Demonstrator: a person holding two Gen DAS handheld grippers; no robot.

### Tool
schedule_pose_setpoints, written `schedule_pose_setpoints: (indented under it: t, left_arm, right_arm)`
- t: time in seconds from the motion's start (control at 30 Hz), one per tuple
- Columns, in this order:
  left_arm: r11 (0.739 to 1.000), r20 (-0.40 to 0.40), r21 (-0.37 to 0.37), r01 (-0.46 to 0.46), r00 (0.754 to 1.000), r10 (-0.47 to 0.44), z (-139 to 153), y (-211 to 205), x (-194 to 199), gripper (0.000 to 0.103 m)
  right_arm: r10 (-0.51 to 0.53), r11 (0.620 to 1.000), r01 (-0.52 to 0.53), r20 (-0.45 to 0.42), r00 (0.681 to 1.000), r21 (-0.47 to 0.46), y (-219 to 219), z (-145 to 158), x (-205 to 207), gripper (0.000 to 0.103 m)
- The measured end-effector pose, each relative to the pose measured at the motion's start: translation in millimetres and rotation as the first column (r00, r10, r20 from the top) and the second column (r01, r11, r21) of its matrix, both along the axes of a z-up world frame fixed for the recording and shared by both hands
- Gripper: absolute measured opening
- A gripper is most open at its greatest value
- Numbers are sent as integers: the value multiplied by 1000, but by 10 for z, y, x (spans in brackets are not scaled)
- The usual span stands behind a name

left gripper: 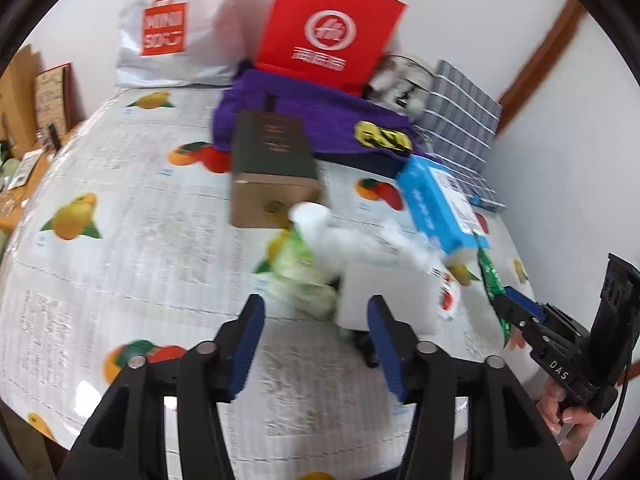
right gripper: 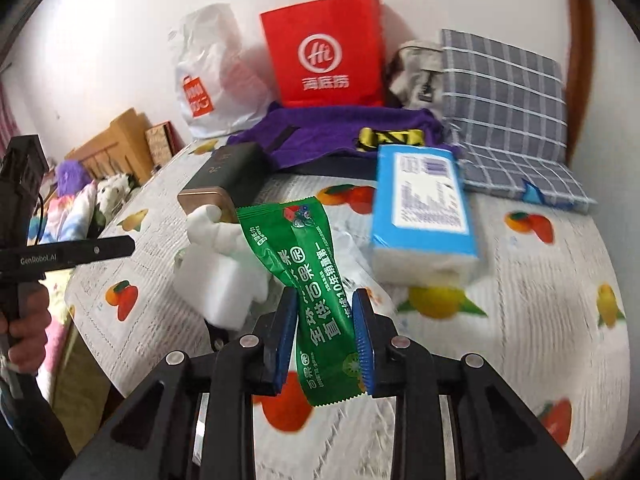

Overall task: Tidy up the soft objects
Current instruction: 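Grasp the green snack packet with the right gripper, then grasp the white sponge block with the left gripper while the right gripper holds the packet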

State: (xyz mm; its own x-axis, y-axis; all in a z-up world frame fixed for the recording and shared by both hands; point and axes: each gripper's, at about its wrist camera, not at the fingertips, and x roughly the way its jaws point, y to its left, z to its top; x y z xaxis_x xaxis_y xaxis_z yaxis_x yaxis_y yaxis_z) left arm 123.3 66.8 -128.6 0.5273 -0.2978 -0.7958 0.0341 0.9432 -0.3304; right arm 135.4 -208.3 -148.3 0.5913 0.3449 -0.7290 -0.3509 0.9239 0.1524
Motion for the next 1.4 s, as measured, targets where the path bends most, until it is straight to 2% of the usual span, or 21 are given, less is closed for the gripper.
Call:
schedule_pose_setpoints:
  t: [0.03, 0.1, 0.13, 0.53, 0.63, 0.7, 0.83, 1.03, 1.23, 1.4]
  left_arm:
    - [1000, 14, -8, 15, 1000, -15, 9, -67, -17, 57]
    - [999, 31, -19, 45, 999, -44, 9, -207, -24, 73]
    - [999, 37, -17, 52, 998, -51, 6, -264, -22, 74]
    - [994, 10, 49, 102, 995, -103, -217, -756, 140, 75]
    - [989, 0, 106, 99, 995, -100, -291, -844, 204, 75]
    - [987, -7, 130, 91, 996, -91, -333, -858, 245, 75]
    - [989, -10, 121, 88, 996, -87, -374, -855, 290, 75]
    - [982, -12, 153, 109, 994, -108, -379, -885, 312, 76]
    - [985, 15, 131, 117, 993, -120, -365, -854, 306, 74]
    - [988, 41, 68, 136, 989, -139, -288, -747, 231, 57]
  right_arm:
    - [-16, 1000, 16, -7, 1000, 8, -53, -16, -48, 28]
    - [-36, 999, 37, -11, 999, 17, -140, -36, -109, 28]
    - [-44, 999, 44, -14, 999, 20, -176, -54, -140, 28]
    - [-105, 994, 106, -31, 994, 31, -532, -219, -232, 28]
    - [-108, 994, 109, -33, 994, 18, -557, -281, -198, 28]
    - [-112, 994, 112, -38, 993, 11, -557, -334, -169, 28]
    - [-120, 993, 119, -61, 991, -10, -550, -486, -100, 28]
    - [-114, 994, 113, -75, 991, -10, -528, -597, -56, 28]
    - [-114, 993, 113, -82, 990, -12, -495, -631, -17, 28]
    - [-146, 989, 145, -76, 986, -19, -535, -607, -29, 28]
